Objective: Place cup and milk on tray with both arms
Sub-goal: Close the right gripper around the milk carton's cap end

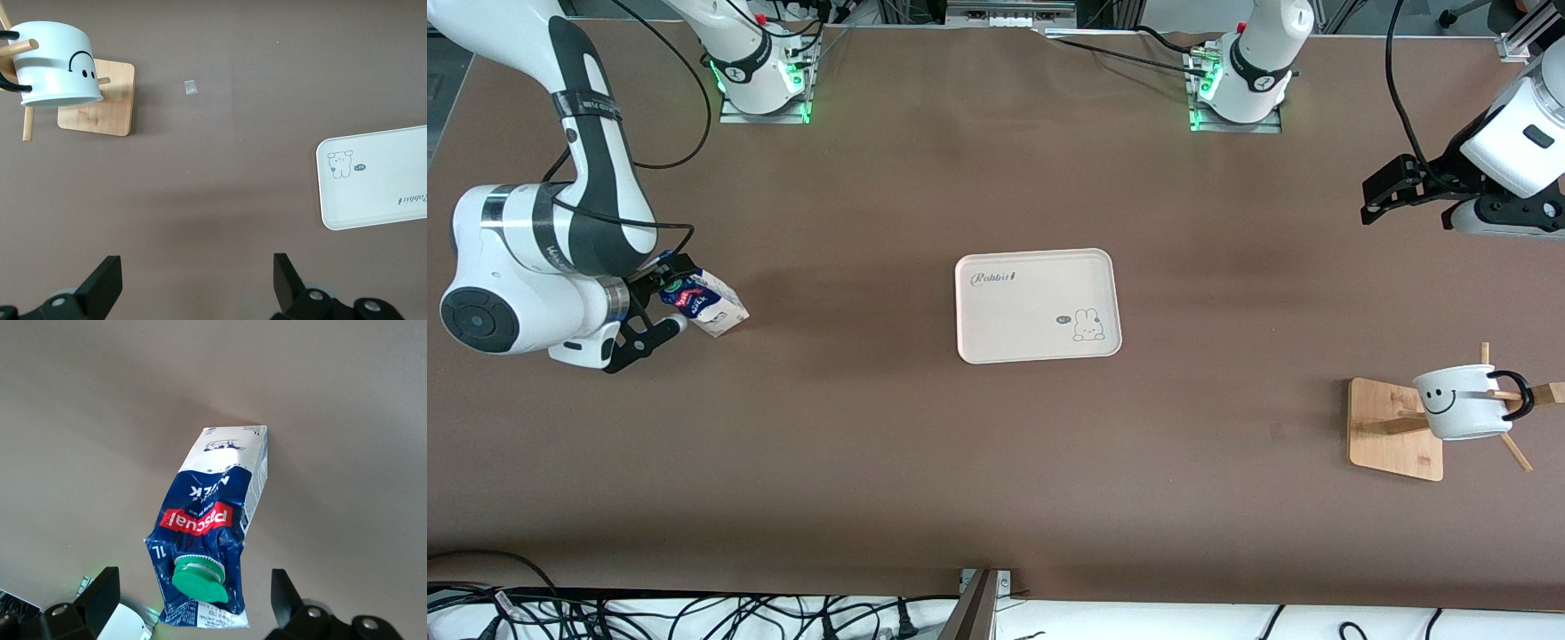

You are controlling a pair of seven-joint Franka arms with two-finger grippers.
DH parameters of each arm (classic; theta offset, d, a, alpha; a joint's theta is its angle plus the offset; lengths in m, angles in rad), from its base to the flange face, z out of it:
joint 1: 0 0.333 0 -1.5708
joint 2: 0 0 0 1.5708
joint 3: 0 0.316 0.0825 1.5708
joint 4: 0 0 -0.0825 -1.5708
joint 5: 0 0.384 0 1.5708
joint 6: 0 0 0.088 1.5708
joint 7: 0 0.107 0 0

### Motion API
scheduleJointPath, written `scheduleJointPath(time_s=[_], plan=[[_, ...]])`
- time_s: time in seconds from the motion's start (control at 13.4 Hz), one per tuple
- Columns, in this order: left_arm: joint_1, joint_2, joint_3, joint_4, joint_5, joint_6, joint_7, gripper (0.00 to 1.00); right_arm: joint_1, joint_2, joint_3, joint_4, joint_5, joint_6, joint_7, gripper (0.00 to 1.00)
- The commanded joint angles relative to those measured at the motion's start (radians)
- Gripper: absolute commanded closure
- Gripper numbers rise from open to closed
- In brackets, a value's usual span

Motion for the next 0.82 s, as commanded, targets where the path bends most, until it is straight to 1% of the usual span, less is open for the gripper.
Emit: scheduleJointPath(time_s=[0.0,0.45,0.75], plan=[[0.002,0.009,0.000,0.030,0.009,-0.022,0.005,0.00,-0.004,-0.056,-0.006,-0.074,0.003,0.040,-0.025,0.00],[0.002,0.009,-0.002,0.030,0.009,-0.022,0.005,0.00,-0.007,-0.059,-0.023,-0.095,0.005,0.064,-0.062,0.00],[0.002,0.009,-0.002,0.030,0.009,-0.022,0.005,0.00,-0.007,-0.071,-0.030,-0.138,0.006,0.101,-0.062,0.00]])
